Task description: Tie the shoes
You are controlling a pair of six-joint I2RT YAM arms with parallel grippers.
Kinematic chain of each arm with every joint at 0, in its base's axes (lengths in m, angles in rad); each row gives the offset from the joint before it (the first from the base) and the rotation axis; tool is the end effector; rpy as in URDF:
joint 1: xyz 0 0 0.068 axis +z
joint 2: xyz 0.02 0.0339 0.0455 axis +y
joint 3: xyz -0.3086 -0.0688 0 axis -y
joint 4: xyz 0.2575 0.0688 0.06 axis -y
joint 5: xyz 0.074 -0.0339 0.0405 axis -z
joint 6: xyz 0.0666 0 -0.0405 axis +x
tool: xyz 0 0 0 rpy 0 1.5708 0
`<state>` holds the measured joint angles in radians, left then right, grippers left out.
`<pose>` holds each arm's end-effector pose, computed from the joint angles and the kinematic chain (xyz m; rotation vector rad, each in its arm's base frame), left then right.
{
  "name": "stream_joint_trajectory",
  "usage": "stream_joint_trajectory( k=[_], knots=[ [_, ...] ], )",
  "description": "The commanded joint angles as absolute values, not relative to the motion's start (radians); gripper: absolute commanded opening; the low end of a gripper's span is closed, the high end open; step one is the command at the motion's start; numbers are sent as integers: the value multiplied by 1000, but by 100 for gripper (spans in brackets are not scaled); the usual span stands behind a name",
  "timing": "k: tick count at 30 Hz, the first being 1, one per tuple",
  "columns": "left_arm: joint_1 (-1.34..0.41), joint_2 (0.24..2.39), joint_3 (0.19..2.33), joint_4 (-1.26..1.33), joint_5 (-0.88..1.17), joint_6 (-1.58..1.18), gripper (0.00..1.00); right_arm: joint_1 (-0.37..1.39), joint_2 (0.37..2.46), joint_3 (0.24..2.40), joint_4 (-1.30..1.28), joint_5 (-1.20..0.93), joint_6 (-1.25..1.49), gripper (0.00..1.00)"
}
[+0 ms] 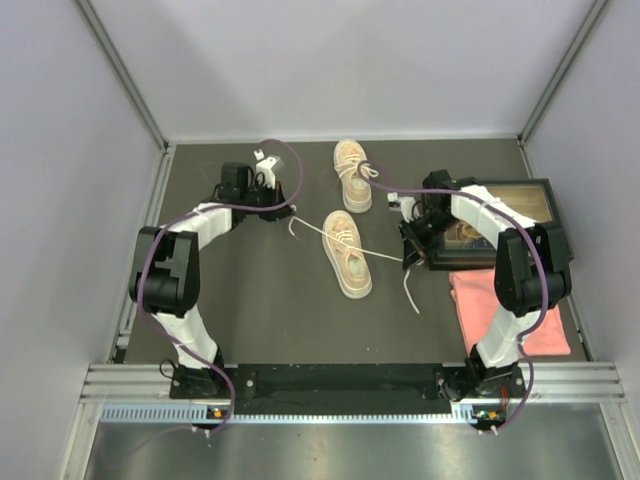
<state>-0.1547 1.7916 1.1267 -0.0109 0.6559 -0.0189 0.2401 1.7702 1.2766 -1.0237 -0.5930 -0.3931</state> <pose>0.4148 -0.1058 0.2237 0.5023 2.1473 -0.8283 0.3245 0.1178 0.2178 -0.9303 2.7630 0.8821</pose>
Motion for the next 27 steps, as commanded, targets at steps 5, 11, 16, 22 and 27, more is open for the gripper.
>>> stream_joint_trajectory(
  k=[5, 11, 16, 22, 27],
  knots=[
    [-129, 1839, 1206, -61, 667, 5, 0, 322, 1818, 1319, -1002, -637, -374, 0],
    [-164, 1838, 1134, -35, 773, -112, 0, 373, 1962, 1411, -901, -624, -318, 0],
    [-170, 1822, 1105, -31, 764, -146, 0, 420, 2040, 1479, -890, -692, -299, 0],
    [-167, 1812, 1100, -46, 736, -176, 0, 483, 2033, 1450, -856, -739, -281, 0],
    [-167, 1809, 1094, -31, 730, -219, 0, 522, 2019, 1424, -821, -765, -239, 0]
  ],
)
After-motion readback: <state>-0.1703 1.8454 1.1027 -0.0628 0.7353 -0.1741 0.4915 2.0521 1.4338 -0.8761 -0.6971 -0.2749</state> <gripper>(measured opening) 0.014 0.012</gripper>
